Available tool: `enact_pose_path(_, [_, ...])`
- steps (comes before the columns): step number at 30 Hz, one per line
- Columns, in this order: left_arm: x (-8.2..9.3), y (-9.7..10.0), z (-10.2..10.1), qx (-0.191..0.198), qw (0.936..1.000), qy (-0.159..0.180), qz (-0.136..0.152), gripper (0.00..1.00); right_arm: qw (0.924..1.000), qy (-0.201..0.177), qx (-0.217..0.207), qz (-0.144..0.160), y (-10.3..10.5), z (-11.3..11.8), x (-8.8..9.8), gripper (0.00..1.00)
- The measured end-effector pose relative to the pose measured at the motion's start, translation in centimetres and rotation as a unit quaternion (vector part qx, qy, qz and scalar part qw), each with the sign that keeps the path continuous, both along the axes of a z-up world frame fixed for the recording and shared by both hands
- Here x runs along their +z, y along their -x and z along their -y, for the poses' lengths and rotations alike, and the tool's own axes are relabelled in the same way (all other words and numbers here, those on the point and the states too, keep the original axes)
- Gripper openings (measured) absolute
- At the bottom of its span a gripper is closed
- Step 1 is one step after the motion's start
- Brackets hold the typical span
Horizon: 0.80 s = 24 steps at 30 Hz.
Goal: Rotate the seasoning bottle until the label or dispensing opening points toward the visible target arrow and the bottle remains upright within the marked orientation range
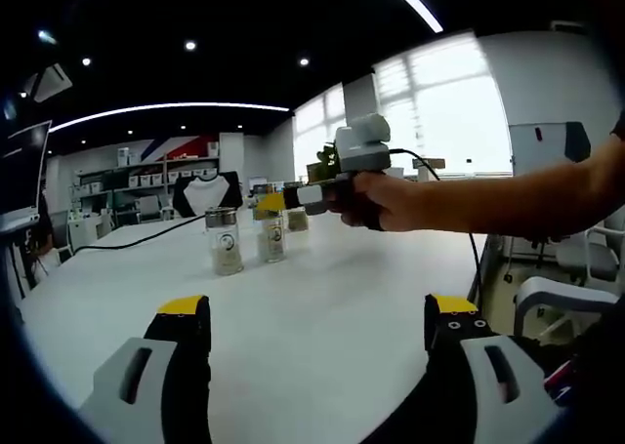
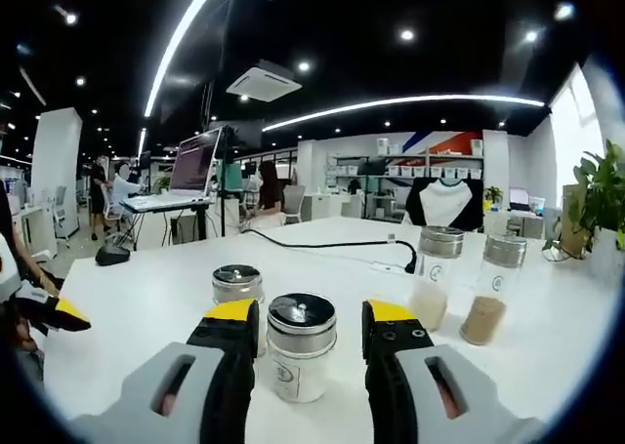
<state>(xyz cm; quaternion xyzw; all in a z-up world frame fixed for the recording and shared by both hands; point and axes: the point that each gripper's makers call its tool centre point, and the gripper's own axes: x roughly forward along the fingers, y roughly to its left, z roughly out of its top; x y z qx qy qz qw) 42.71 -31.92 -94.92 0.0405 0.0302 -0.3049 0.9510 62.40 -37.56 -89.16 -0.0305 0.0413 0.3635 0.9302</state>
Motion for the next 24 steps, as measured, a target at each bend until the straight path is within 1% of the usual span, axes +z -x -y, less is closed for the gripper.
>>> enact_pose_path(4, [-0.1,0.0,0.0,0.001,1.0000,0.000,-0.001,0.96,0.9999,0.006,0.003,0.008,0.2,0.0,0.4,0.39])
enact_pose_path(5, [-0.1,0.0,0.0,0.000,1.0000,0.000,-0.002,0.96,0.9997,0.020,0.009,0.013,0.4,-0.1,0.2,0.39])
enact_pose_path(7, [-0.1,0.0,0.1,-0.001,1.0000,0.000,-0.002,0.95,0.9992,0.034,0.014,0.015,0.6,-0.3,-0.2,0.39])
enact_pose_path(13, [-0.3,0.0,0.3,-0.003,1.0000,-0.002,-0.003,0.95,0.9984,0.053,0.019,0.010,0.7,-0.7,-1.4,0.36])
enact_pose_path(16, [-0.2,0.0,0.3,-0.002,1.0000,-0.002,-0.002,0.95,0.9981,0.058,0.020,0.008,0.6,-0.9,-1.6,0.31])
enact_pose_path(19, [-0.2,0.0,0.1,0.000,1.0000,-0.002,-0.003,0.95,0.9978,0.063,0.016,0.008,0.3,-0.8,-1.7,0.30])
enact_pose_path(24, [-0.1,-0.1,-0.1,0.001,1.0000,0.000,-0.003,0.95,0.9981,0.059,0.018,0.005,0.3,-0.8,-1.7,0.27])
